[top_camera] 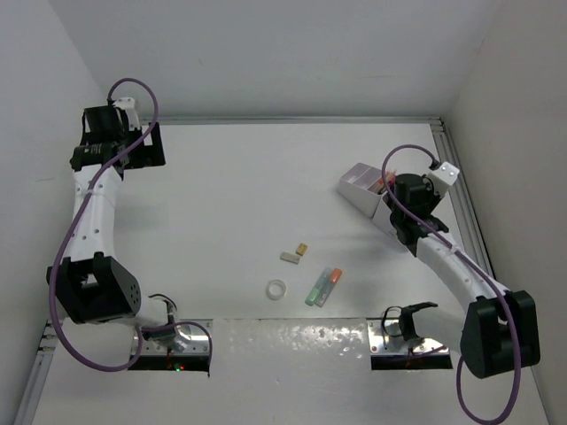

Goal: Sort the stationery into containers
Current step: Place the pen in the storage box.

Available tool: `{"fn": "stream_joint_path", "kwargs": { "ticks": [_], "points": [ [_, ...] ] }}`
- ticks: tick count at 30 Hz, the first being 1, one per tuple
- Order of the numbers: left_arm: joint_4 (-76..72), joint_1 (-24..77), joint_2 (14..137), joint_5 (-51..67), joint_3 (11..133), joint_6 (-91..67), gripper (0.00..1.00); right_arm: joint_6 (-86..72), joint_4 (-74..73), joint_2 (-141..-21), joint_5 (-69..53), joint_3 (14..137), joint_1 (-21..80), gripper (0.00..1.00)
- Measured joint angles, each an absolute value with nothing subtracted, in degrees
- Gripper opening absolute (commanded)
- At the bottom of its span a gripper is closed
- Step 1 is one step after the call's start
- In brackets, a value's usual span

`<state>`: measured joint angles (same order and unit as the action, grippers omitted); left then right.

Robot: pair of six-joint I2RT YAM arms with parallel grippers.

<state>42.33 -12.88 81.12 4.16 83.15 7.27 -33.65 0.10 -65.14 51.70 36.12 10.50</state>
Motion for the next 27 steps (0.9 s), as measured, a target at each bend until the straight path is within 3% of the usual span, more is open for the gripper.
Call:
{"fn": "stream_joint_path", "kwargs": {
  "ticks": [27],
  "points": [
    [42.26,-14.35,81.78,4.97,83.15,7.27,1.00,-32.03,18.06,-71.05,63.51,26.00,18.06,0.01]
  ]
}}
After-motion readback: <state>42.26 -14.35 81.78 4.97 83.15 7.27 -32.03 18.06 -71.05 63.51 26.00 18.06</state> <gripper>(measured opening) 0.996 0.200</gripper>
